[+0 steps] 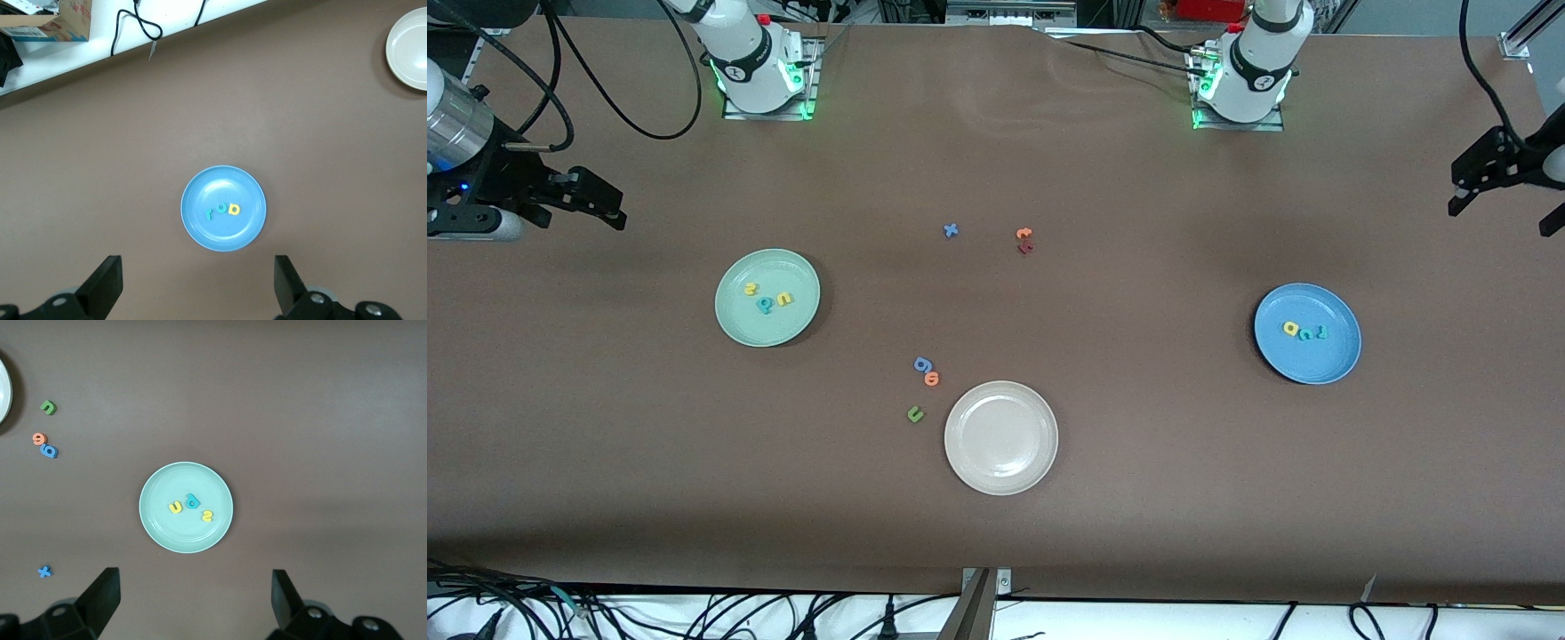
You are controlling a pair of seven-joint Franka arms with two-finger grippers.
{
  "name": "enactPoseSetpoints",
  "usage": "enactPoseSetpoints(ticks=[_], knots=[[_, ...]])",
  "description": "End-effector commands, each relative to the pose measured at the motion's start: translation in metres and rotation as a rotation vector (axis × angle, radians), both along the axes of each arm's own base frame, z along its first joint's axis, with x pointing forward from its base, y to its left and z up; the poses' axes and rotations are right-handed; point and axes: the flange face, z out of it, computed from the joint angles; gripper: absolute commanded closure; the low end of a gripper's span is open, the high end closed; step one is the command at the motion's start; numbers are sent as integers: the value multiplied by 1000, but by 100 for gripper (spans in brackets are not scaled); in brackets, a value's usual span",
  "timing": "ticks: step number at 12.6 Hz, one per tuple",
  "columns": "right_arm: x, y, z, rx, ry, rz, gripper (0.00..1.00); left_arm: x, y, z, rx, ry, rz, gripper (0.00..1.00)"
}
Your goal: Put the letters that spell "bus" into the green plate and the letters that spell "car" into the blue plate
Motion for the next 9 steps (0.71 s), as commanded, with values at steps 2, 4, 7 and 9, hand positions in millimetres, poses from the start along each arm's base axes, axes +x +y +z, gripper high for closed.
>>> enactPoseSetpoints(ticks=[2, 4, 7, 9], knots=[[-2, 0, 5, -6, -5, 1, 0, -35, -5, 10, 0, 50, 19, 0], [-2, -2, 5, -6, -7, -1, 0, -46, -13, 6, -5, 60, 36, 0], [-2, -2, 5, -6, -7, -1, 0, -54, -28, 6, 3, 87, 24, 0], [-2, -2, 5, -6, -7, -1, 0, -49, -36, 18, 0, 111, 11, 0]])
